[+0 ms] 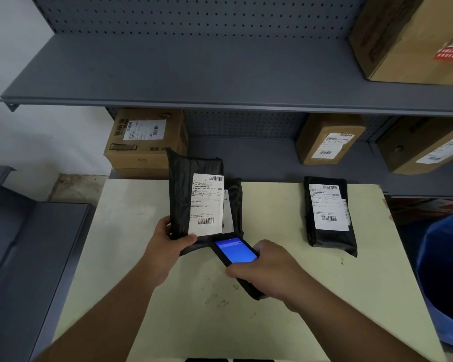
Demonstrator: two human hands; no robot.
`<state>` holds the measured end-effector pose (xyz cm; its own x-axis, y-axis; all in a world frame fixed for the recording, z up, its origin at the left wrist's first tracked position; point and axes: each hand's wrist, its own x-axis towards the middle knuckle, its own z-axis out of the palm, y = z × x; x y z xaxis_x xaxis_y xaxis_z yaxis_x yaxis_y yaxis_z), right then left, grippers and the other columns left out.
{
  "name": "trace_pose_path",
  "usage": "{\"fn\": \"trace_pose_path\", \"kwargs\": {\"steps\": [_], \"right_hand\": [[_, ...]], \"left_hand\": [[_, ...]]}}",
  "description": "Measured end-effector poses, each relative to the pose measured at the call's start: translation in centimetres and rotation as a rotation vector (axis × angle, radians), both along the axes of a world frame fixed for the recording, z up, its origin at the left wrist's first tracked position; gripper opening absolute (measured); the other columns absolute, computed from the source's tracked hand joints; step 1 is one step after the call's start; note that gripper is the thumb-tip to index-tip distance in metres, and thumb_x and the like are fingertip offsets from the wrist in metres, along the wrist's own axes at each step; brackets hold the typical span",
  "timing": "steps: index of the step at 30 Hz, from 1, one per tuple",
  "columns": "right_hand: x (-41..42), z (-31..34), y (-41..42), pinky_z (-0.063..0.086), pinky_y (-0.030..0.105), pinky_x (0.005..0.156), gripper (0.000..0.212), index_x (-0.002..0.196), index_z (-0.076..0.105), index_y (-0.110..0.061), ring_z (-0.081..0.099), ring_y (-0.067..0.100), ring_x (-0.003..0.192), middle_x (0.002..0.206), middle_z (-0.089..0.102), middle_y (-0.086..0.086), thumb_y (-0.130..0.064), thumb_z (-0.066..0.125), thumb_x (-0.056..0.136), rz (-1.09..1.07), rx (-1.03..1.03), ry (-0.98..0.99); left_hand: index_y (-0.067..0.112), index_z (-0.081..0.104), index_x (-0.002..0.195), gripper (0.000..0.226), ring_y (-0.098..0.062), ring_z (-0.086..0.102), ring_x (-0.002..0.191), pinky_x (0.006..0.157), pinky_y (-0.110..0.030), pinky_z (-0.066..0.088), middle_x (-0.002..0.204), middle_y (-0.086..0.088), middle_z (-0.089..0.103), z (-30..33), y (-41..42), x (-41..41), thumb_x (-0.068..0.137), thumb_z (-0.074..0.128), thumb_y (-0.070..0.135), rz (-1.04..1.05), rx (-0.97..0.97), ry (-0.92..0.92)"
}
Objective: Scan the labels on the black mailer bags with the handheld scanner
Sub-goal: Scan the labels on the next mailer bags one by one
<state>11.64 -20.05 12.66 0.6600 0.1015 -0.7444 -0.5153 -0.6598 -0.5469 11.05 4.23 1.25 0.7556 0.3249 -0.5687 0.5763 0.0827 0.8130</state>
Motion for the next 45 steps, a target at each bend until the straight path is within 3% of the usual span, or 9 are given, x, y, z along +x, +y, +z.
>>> {"fn": "trace_pose_path", "kwargs": {"steps": [8, 13, 17, 21, 29, 34, 38, 42, 45], "right_hand": [[0.0, -0.2, -0.5, 0.05, 0.028, 0.061, 0.048, 0.102, 0.061, -0.019, 0.062, 0.015, 0.07, 0.092, 0.067, -0.001, -0.043, 0.087, 0.07, -0.032, 0.018, 0.001], [0.4, -0.7, -1.2, 0.051, 0.032, 0.063, 0.053, 0.102, 0.062, -0.019, 0.064, 0.017, 0.071, 0.094, 0.071, 0.001, -0.048, 0.085, 0.063, -0.063, 0.028, -0.008], [0.6, -0.8, -2.3, 0.05, 0.03, 0.06, 0.049, 0.103, 0.062, -0.02, 0.063, 0.015, 0.069, 0.093, 0.07, 0.0, -0.044, 0.085, 0.067, -0.088, 0.027, -0.024], [1.2, -0.9, -4.2, 0.051, 0.031, 0.062, 0.049, 0.104, 0.061, -0.021, 0.065, 0.016, 0.071, 0.096, 0.071, 0.001, -0.043, 0.085, 0.068, -0.124, 0.003, -0.044], [2.0, -1.6, -9.5, 0.051, 0.025, 0.054, 0.045, 0.105, 0.063, -0.018, 0.066, 0.015, 0.07, 0.094, 0.071, 0.002, -0.038, 0.088, 0.072, -0.237, -0.03, -0.07], [2.1, -2.0, -13.0, 0.052, 0.026, 0.054, 0.048, 0.105, 0.067, -0.017, 0.068, 0.017, 0.072, 0.096, 0.075, 0.006, -0.041, 0.087, 0.068, -0.324, -0.054, -0.062], [2.2, -2.3, -15.4, 0.053, 0.025, 0.054, 0.047, 0.104, 0.071, -0.015, 0.067, 0.014, 0.064, 0.087, 0.078, 0.005, -0.038, 0.087, 0.067, -0.391, -0.054, -0.067], [2.4, -2.6, -17.7, 0.053, 0.026, 0.055, 0.04, 0.103, 0.072, -0.015, 0.064, 0.013, 0.06, 0.088, 0.078, 0.012, -0.033, 0.088, 0.071, -0.442, -0.048, -0.068], [2.6, -3.1, -19.2, 0.052, 0.023, 0.05, 0.031, 0.099, 0.07, -0.019, 0.062, 0.013, 0.059, 0.075, 0.07, 0.0, -0.03, 0.088, 0.076, -0.46, -0.036, -0.073]], "left_hand": [[0.02, 0.045, 0.145, 0.076, -0.021, 0.072, 0.111, 0.087, -0.032, 0.058, 0.128, -0.002, 0.071, -0.3, -0.2, 0.4, 0.082, 0.083, 0.003, -0.013, 0.01, 0.007], [0.017, 0.047, 0.14, 0.068, -0.013, 0.073, 0.1, 0.066, -0.016, 0.058, 0.118, 0.002, 0.071, -0.1, -1.1, 0.9, 0.084, 0.08, -0.001, -0.007, -0.01, 0.021], [0.015, 0.046, 0.145, 0.073, -0.016, 0.073, 0.102, 0.075, -0.023, 0.057, 0.118, 0.001, 0.072, -0.3, -2.5, 1.7, 0.083, 0.082, 0.002, -0.028, -0.013, 0.033], [0.015, 0.047, 0.143, 0.07, -0.016, 0.073, 0.1, 0.07, -0.02, 0.058, 0.117, 0.001, 0.071, -0.4, -4.7, 2.8, 0.084, 0.081, 0.002, -0.077, -0.029, 0.046], [0.018, 0.051, 0.141, 0.072, -0.025, 0.071, 0.111, 0.104, -0.048, 0.054, 0.125, -0.002, 0.072, -1.2, -9.6, 5.6, 0.079, 0.088, 0.013, -0.152, -0.029, 0.091], [0.026, 0.053, 0.128, 0.061, -0.025, 0.069, 0.111, 0.101, -0.047, 0.056, 0.122, -0.001, 0.071, -1.4, -12.7, 7.1, 0.079, 0.088, 0.015, -0.187, -0.045, 0.114], [0.024, 0.063, 0.116, 0.043, -0.018, 0.07, 0.102, 0.085, -0.035, 0.057, 0.108, 0.004, 0.074, -1.6, -15.1, 8.0, 0.082, 0.085, 0.011, -0.229, -0.05, 0.108], [0.018, 0.063, 0.132, 0.081, -0.024, 0.074, 0.106, 0.099, -0.047, 0.057, 0.119, -0.003, 0.077, -2.6, -17.3, 9.0, 0.058, 0.092, 0.033, -0.248, -0.03, 0.146], [0.015, 0.064, 0.133, 0.098, -0.026, 0.074, 0.105, 0.101, -0.05, 0.057, 0.12, -0.006, 0.076, -4.1, -18.6, 9.6, 0.043, 0.093, 0.041, -0.226, -0.063, 0.183]]}}
